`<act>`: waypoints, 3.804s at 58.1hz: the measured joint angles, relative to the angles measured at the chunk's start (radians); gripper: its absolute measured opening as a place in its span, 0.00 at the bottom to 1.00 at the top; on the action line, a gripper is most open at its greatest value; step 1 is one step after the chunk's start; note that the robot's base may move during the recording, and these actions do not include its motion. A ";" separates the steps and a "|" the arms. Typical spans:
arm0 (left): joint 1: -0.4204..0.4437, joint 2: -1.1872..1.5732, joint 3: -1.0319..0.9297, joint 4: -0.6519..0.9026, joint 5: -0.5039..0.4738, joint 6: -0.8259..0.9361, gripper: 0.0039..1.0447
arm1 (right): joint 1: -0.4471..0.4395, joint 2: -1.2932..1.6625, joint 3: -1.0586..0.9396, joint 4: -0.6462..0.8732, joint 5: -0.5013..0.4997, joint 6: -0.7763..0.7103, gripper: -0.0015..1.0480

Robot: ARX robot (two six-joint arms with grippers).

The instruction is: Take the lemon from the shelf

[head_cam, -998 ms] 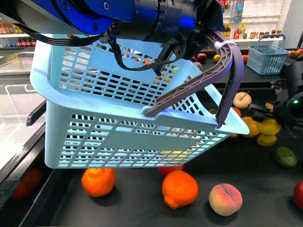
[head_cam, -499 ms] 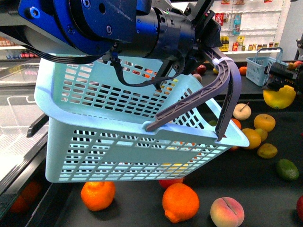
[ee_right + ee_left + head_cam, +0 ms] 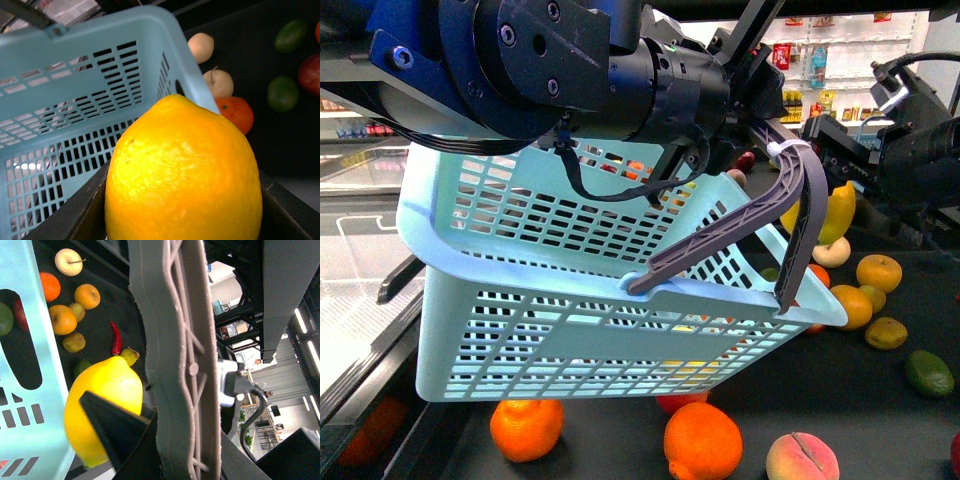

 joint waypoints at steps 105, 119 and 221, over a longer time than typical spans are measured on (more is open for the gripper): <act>0.001 0.000 0.000 0.000 0.001 -0.009 0.09 | -0.079 -1.715 -0.997 -0.297 0.288 -0.448 0.28; 0.001 0.000 0.000 0.000 -0.002 -0.008 0.09 | -0.079 -1.753 -1.042 -0.288 0.288 -0.453 0.03; 0.176 -0.069 -0.156 0.454 -0.614 -0.285 0.09 | -0.079 -1.830 -1.115 -0.275 0.288 -0.455 0.93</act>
